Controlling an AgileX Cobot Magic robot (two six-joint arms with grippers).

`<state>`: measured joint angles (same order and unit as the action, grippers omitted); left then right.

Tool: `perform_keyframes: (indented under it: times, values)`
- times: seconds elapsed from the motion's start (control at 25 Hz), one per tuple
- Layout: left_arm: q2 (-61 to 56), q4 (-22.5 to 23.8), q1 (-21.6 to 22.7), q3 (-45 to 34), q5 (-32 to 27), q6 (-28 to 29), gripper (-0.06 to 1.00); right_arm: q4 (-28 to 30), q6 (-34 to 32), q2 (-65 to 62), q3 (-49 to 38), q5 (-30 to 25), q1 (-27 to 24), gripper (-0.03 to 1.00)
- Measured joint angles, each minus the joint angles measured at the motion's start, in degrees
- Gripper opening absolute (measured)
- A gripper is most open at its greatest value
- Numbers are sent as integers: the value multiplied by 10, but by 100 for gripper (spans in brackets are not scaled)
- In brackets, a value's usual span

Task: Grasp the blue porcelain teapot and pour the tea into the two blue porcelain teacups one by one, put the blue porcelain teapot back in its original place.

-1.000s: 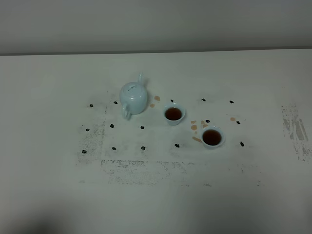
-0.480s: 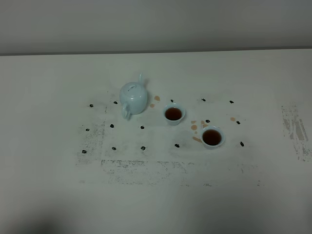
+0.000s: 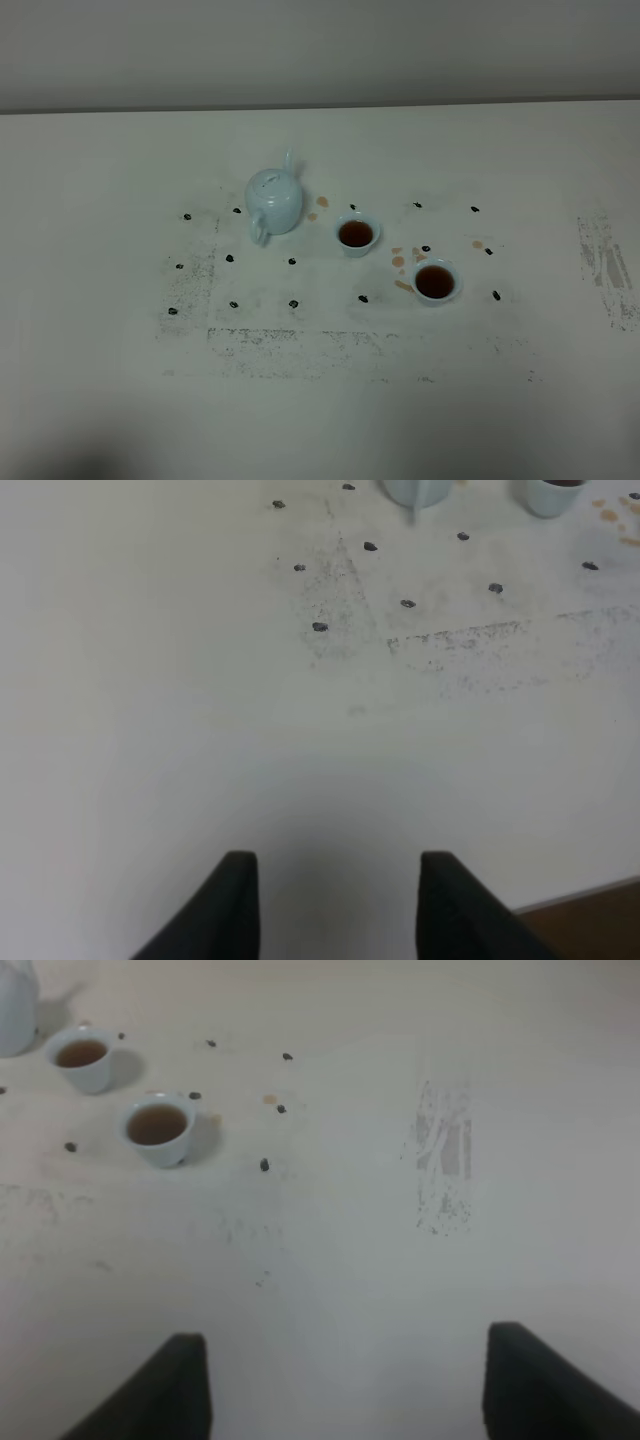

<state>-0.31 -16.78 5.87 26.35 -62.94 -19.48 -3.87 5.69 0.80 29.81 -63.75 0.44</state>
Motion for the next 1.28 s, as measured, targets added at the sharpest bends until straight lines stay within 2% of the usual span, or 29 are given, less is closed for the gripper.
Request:
perform_keyframes:
  times: [1.28]
  values:
    - [0,0,0,0,0,0,36,0,0,0,0,0,0,56]
